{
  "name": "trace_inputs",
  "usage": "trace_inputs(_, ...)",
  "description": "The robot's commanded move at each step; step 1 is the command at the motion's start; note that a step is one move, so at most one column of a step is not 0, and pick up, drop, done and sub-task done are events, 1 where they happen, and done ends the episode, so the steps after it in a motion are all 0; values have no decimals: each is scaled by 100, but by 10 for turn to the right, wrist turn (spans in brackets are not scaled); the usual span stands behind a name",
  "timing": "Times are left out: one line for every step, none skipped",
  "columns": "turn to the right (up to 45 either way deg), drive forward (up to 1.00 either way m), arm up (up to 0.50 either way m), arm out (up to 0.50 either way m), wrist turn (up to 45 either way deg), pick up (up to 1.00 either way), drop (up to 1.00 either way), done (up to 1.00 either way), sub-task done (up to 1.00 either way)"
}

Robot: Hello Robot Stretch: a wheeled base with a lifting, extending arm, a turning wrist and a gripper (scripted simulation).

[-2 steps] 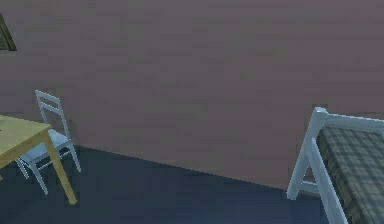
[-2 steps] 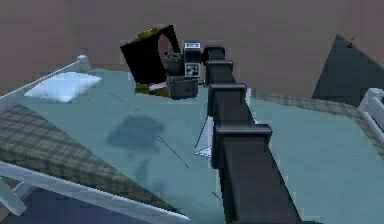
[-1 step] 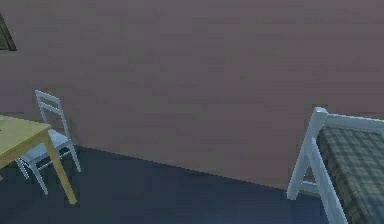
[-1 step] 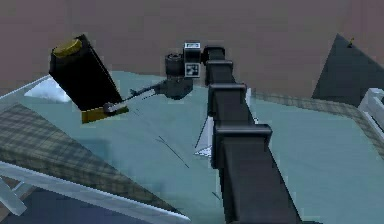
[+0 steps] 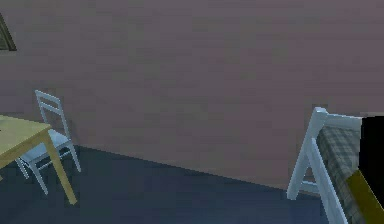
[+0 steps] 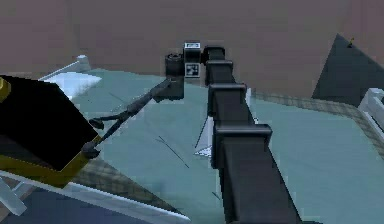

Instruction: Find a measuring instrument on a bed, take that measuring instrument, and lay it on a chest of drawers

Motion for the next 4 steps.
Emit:
trace_inputs(0, 0, 0, 0, -240, 0, 0, 0, 0)
trace_inputs(0, 0, 0, -30, 0, 0, 0, 0, 0)
trace_inputs(-450, 0, 0, 0, 0, 0, 0, 0, 0)
trace_inputs(-450, 0, 0, 0, 0, 0, 0, 0, 0)
